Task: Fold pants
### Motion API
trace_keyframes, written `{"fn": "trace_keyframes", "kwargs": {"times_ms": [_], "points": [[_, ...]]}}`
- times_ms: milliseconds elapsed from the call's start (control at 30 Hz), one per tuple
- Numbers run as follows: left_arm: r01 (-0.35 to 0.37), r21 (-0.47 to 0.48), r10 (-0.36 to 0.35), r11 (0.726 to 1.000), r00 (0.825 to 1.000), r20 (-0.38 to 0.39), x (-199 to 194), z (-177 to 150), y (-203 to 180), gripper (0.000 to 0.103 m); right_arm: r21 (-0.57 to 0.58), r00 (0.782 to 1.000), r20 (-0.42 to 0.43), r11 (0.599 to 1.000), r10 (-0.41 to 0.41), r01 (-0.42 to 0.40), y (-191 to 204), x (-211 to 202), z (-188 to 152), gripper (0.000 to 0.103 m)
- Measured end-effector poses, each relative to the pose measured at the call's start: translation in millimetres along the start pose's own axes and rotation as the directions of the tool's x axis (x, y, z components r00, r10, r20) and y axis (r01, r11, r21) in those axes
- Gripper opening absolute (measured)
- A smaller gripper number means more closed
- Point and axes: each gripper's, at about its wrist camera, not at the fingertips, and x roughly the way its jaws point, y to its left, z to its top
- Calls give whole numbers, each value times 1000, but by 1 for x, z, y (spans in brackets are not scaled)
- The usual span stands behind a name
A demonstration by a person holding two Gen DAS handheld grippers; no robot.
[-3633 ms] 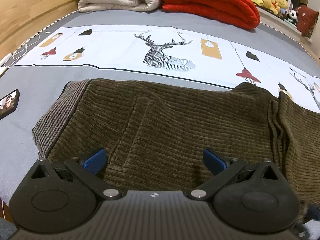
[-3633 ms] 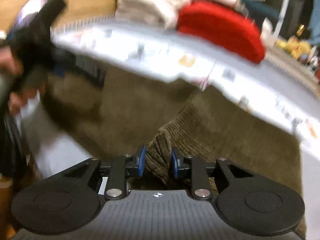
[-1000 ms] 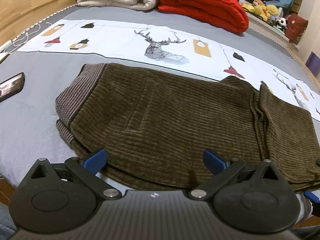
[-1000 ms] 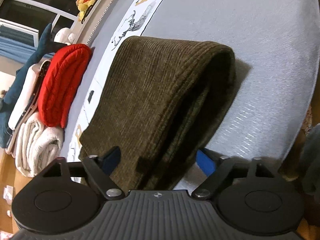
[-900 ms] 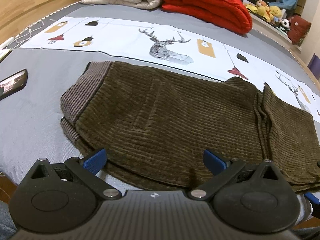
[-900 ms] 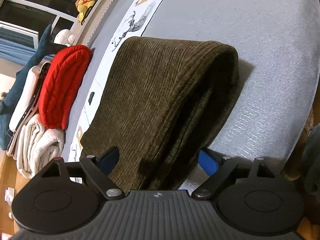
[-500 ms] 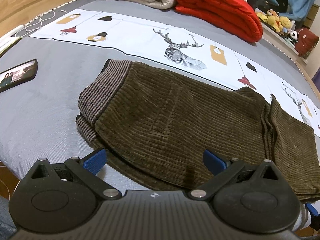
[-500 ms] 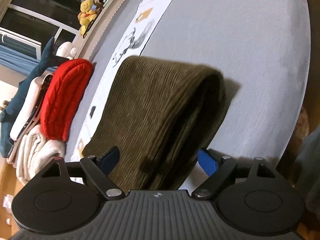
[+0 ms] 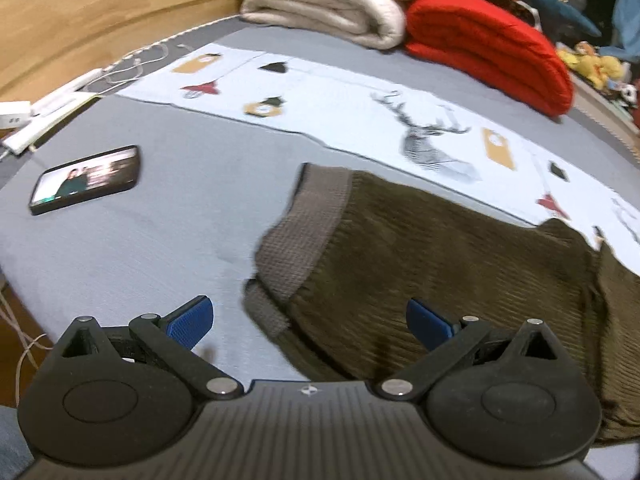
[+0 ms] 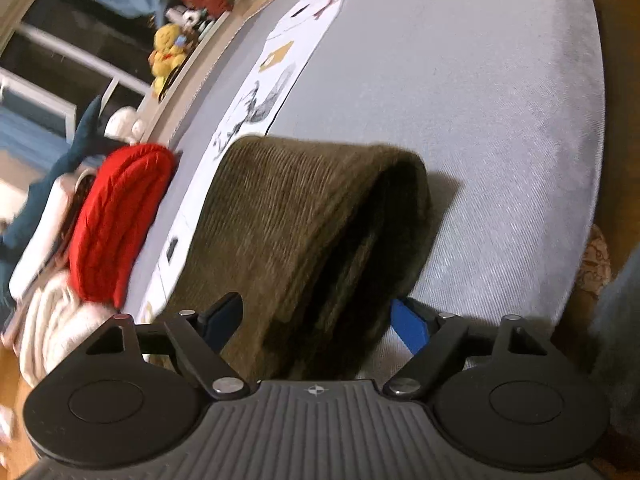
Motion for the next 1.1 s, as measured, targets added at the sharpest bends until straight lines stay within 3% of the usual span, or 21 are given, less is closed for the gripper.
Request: {"fn": "trace_keyframes", "kwargs": {"times_ms": [67, 300, 400, 567, 633, 800, 867, 1100], "points": [[-9, -8, 9, 1000, 1000, -27, 7, 0, 4, 103, 57, 1000, -3, 998, -1, 1, 2, 5, 6, 89], [-44, -9, 44, 999, 998, -50, 15, -2, 12, 103, -29, 999, 40, 999, -12, 13, 11, 5, -4, 87], [-42, -17, 40, 999, 997, -62, 18, -2, 13, 103, 29, 999, 37, 999, -22, 20, 5, -2, 1, 86], [-35, -22, 33, 999, 998, -60, 17, 0, 10, 103, -13, 976, 175, 991, -127, 131, -2, -18, 15, 84], [-29, -9, 28, 1000, 998, -63, 17, -1, 7, 103, 5, 975, 181, 992, -126, 128, -9, -14, 26, 83], [-33, -6, 33, 999, 998, -62, 17, -3, 8, 103, -1, 994, 107, 1000, -27, 28, -17, 9, 53, 91], [-38, -14, 37, 999, 998, -59, 17, -2, 10, 103, 24, 999, 31, 999, 41, -42, -16, 20, 53, 91], [-52, -36, 50, 998, 997, -67, 20, -1, 17, 103, -182, 999, 38, 983, 22, -15, 15, 23, 33, 91]]}}
